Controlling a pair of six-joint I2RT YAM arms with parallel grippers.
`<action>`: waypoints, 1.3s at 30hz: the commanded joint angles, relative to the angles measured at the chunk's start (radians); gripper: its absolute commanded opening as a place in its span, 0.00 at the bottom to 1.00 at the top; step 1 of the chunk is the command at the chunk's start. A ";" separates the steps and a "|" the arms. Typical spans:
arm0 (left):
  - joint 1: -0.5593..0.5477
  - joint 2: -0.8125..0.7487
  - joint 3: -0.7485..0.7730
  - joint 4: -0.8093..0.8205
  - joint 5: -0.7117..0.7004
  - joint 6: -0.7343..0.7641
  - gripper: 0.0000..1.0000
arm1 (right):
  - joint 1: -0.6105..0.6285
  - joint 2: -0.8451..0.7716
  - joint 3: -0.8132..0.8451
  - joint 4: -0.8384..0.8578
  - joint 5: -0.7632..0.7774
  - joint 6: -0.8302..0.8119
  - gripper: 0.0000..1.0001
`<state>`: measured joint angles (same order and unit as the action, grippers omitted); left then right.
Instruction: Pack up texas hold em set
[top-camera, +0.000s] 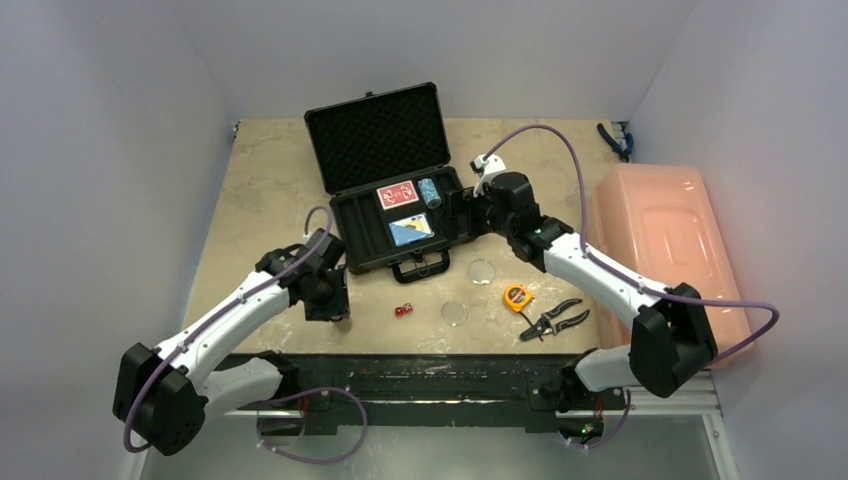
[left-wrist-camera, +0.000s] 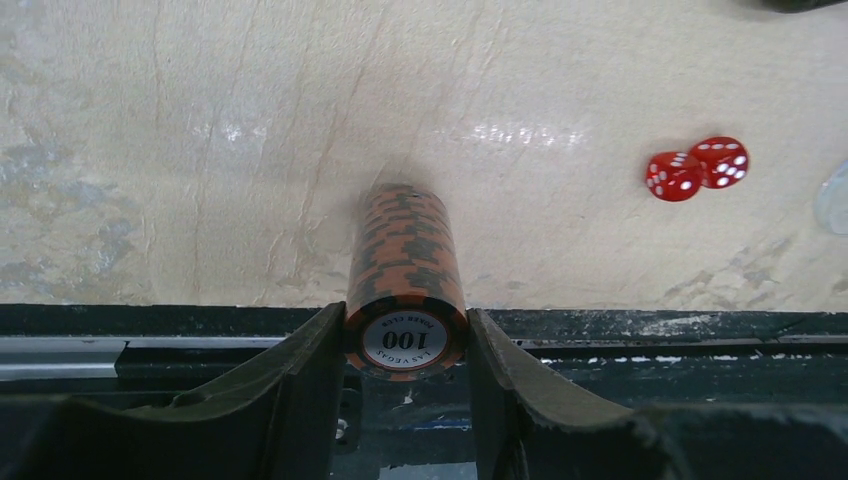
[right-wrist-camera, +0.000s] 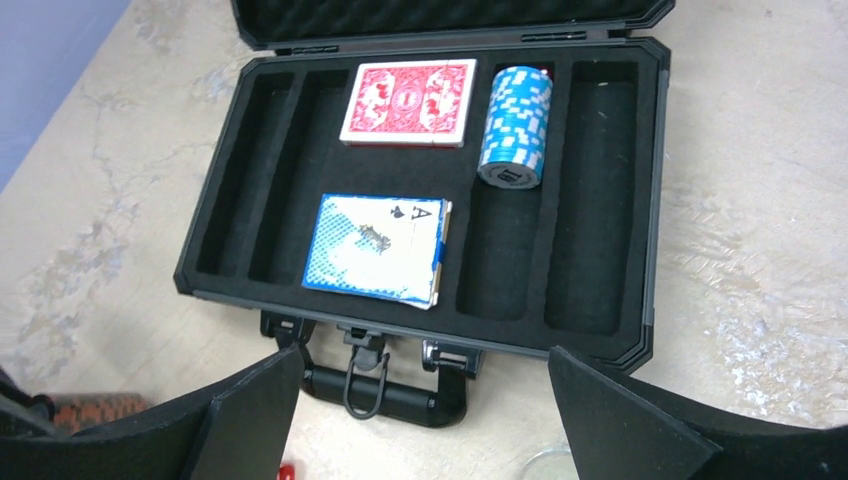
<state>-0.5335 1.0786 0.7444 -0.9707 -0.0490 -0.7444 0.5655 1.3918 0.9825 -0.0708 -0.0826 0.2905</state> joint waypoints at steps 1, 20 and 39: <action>-0.006 -0.014 0.099 0.008 0.029 0.074 0.00 | 0.005 -0.050 -0.046 0.119 -0.072 -0.034 0.99; -0.006 0.035 0.298 -0.056 0.095 0.264 0.00 | 0.124 -0.122 -0.201 0.329 -0.304 -0.134 0.99; -0.005 0.132 0.517 -0.120 0.210 0.327 0.00 | 0.249 -0.142 -0.361 0.595 -0.444 -0.345 0.99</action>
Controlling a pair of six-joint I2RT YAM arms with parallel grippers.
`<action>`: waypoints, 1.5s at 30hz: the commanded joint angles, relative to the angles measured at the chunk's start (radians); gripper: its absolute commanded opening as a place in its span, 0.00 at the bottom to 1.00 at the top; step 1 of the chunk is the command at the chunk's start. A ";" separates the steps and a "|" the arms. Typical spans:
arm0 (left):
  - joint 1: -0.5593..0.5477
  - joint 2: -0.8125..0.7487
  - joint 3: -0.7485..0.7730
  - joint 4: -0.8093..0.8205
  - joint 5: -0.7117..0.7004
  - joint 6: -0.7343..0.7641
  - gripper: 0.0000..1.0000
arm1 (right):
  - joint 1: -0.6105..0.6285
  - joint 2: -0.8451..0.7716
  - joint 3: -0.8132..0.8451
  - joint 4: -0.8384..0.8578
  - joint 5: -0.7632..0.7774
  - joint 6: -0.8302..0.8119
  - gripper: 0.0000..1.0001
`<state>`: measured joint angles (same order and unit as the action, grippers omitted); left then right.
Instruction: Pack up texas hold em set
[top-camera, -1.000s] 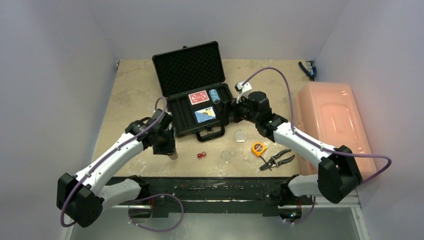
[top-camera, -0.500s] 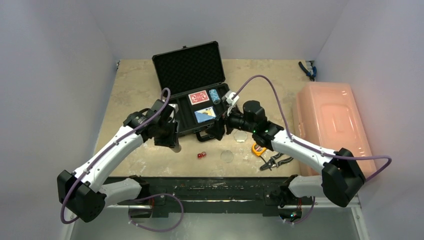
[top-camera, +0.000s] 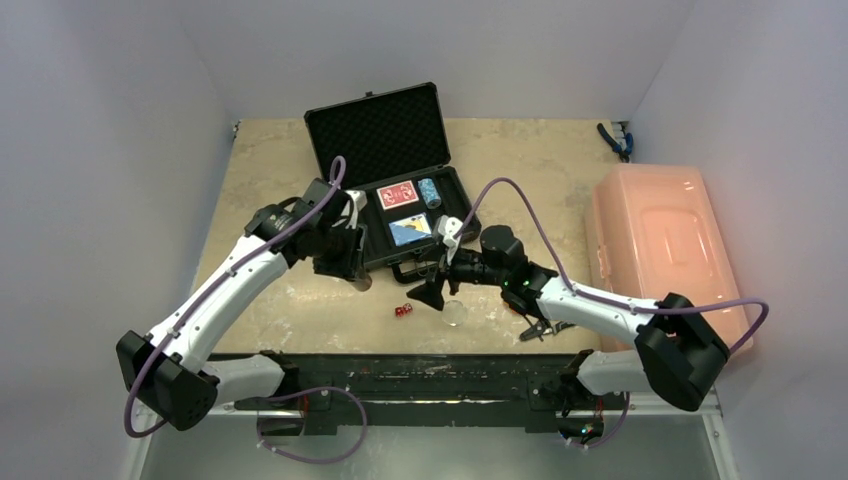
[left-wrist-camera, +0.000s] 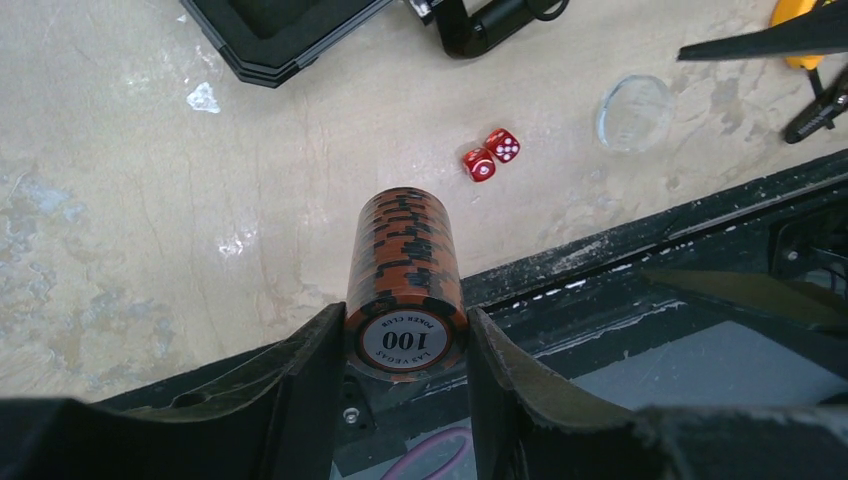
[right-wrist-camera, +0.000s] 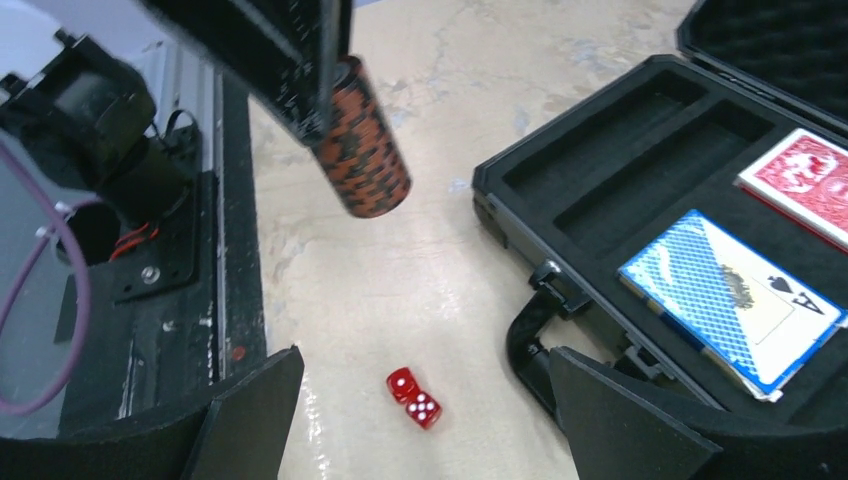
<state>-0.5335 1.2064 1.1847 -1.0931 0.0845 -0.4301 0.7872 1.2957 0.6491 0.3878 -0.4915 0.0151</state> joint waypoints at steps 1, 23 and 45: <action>-0.006 0.007 0.085 -0.001 0.091 0.013 0.00 | 0.031 -0.050 -0.040 0.157 -0.039 -0.073 0.99; -0.006 0.028 0.148 0.042 0.318 0.000 0.00 | 0.102 -0.033 -0.007 0.242 0.037 -0.168 0.92; -0.006 0.042 0.148 0.099 0.382 -0.023 0.00 | 0.136 0.068 0.072 0.251 -0.002 -0.144 0.79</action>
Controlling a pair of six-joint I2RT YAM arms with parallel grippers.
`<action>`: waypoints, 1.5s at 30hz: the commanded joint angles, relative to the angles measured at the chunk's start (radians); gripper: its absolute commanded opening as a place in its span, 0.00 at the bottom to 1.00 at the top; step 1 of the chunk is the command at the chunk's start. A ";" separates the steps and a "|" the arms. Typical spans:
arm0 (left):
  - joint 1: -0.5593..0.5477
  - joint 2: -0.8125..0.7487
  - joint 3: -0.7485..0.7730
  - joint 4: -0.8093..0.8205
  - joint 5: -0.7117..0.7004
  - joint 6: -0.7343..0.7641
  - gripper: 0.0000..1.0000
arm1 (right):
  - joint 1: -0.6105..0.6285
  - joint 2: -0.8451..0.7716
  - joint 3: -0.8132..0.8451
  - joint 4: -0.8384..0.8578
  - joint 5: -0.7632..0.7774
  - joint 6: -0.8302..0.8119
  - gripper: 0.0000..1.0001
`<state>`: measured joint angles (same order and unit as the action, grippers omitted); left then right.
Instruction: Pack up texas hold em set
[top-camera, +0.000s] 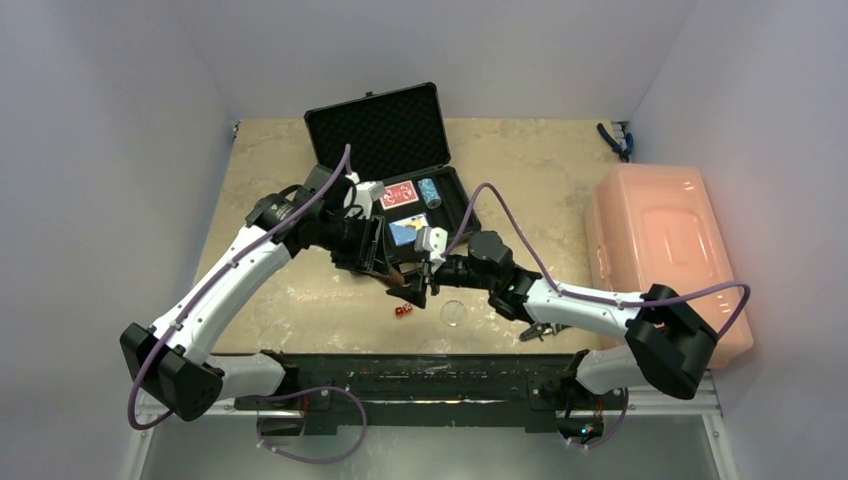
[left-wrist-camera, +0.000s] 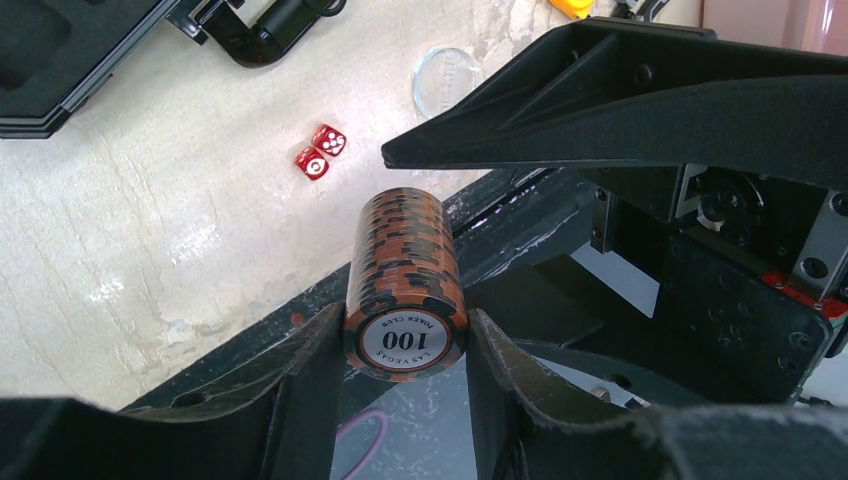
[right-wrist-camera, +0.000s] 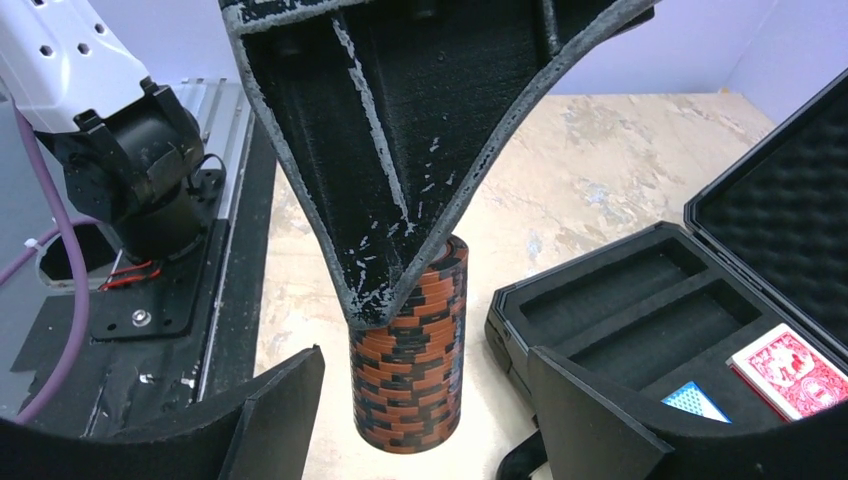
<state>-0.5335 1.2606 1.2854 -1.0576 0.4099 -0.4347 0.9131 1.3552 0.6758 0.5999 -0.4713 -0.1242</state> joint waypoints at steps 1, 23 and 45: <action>-0.006 -0.013 0.048 0.064 0.056 -0.019 0.00 | 0.011 0.010 0.047 0.040 -0.022 -0.005 0.78; -0.006 -0.018 0.038 0.067 0.065 -0.020 0.00 | 0.033 0.047 0.067 0.013 0.039 -0.030 0.56; -0.006 -0.049 0.025 0.084 -0.009 -0.023 0.71 | 0.043 0.013 0.070 -0.054 0.059 -0.059 0.06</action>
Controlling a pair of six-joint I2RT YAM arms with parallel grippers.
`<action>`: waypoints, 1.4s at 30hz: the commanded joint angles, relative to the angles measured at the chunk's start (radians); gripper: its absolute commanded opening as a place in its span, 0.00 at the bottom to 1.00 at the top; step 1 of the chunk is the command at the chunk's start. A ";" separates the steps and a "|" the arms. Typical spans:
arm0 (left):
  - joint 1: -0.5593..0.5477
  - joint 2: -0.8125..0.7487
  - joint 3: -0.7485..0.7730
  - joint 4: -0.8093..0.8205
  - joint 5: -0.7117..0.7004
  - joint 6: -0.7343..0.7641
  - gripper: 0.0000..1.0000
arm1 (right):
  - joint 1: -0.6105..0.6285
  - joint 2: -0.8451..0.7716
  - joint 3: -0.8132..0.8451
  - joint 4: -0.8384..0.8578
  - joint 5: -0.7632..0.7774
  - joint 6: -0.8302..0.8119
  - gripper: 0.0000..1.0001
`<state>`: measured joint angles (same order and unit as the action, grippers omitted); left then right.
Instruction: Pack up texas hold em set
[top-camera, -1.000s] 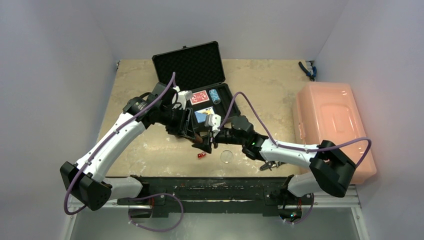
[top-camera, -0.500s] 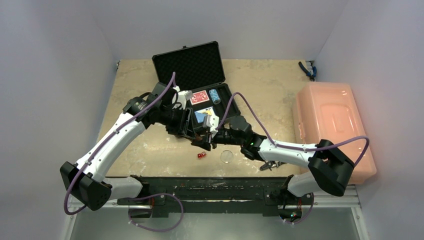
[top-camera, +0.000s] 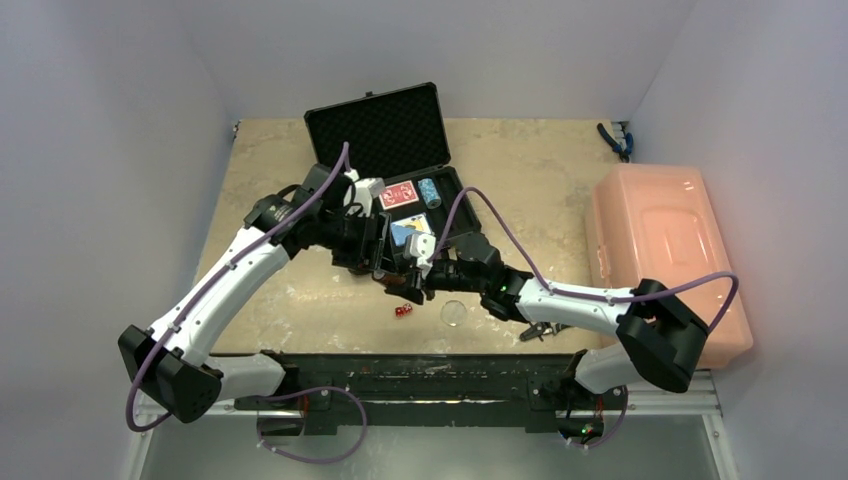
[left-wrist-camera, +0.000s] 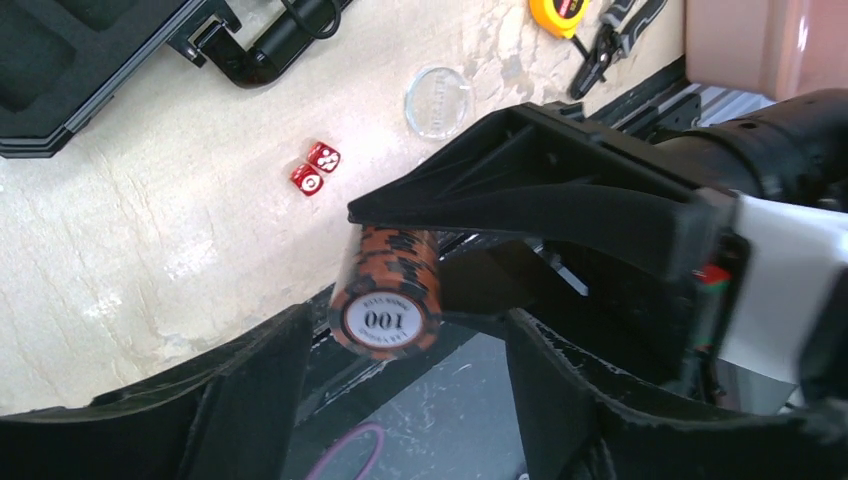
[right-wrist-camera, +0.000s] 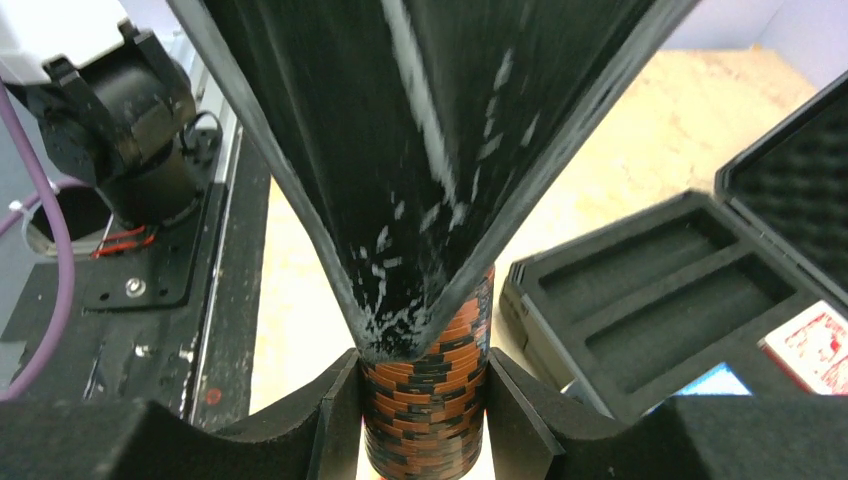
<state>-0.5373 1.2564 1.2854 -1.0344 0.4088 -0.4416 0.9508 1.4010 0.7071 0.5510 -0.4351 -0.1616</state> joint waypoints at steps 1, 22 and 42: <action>-0.002 -0.052 0.022 0.063 -0.017 -0.016 0.75 | 0.006 -0.035 0.038 -0.008 0.024 -0.022 0.05; 0.015 -0.206 -0.020 0.104 -0.360 0.055 0.86 | 0.006 -0.047 0.102 -0.162 0.268 0.109 0.00; 0.016 -0.400 -0.284 0.251 -0.707 0.188 0.92 | -0.006 0.201 0.547 -0.700 0.588 0.318 0.00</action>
<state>-0.5247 0.8700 0.9649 -0.8104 -0.2253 -0.3115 0.9535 1.5932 1.1450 -0.0845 0.0792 0.0967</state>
